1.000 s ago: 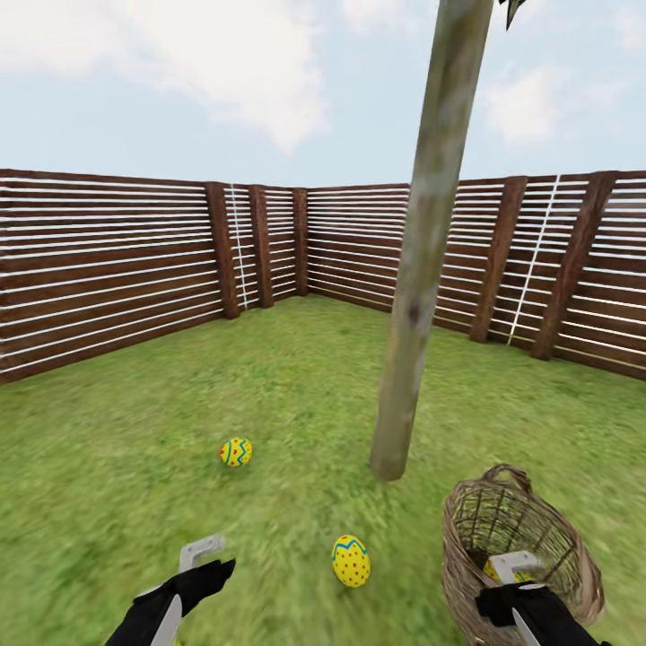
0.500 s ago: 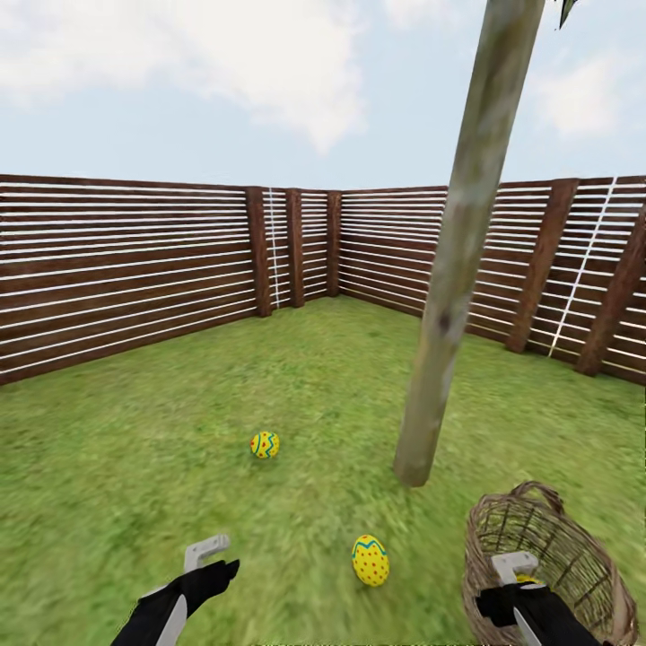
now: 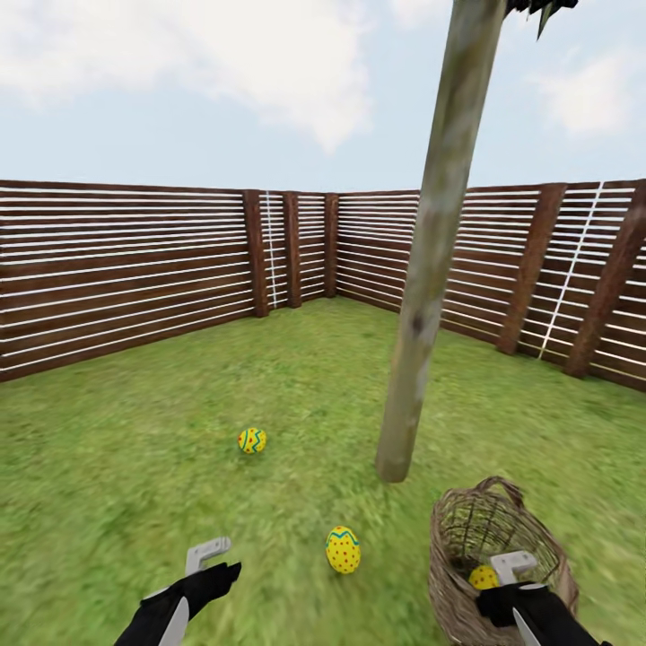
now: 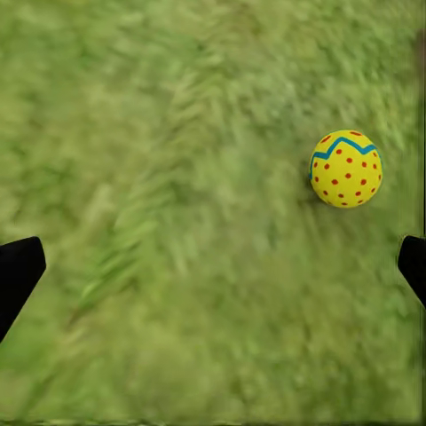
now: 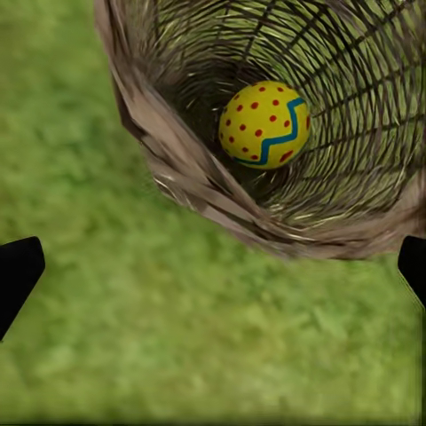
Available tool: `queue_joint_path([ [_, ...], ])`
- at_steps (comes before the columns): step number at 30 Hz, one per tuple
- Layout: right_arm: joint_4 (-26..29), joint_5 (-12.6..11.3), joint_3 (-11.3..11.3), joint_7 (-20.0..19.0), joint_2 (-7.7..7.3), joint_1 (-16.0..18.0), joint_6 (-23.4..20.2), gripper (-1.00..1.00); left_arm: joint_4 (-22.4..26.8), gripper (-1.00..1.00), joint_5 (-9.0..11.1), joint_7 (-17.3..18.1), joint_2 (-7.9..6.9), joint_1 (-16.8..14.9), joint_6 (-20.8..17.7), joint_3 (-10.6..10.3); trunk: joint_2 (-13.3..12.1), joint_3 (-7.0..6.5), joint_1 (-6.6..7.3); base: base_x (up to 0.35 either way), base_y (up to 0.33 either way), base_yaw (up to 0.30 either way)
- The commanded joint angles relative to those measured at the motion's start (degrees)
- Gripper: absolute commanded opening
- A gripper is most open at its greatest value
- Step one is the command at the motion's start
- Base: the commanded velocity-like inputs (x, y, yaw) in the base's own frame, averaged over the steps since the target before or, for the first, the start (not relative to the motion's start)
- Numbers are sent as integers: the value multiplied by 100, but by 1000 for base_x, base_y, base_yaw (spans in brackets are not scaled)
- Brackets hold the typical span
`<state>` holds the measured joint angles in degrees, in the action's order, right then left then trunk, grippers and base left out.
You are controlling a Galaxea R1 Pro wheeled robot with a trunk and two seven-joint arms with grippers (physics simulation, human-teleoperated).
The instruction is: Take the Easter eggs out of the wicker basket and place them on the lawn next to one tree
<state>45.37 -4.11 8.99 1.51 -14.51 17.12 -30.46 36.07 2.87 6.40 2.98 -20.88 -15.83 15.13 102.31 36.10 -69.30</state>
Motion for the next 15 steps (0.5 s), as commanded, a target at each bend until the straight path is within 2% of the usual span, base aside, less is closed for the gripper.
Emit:
queue_joint_path([
  [1,7,-43,24,16,-8,2,-22,100,6,100,29,34,9,-3,-50,43,-38,-12,25,-147,-301,161],
  [9,7,-45,24,16,-8,2,-22,100,-3,100,31,47,1,-5,-58,44,-359,-156,200,-136,-301,194],
  [15,11,-62,5,4,-14,2,-31,100,68,100,48,70,-66,-11,-116,60,-600,-264,332,-28,-294,202],
])
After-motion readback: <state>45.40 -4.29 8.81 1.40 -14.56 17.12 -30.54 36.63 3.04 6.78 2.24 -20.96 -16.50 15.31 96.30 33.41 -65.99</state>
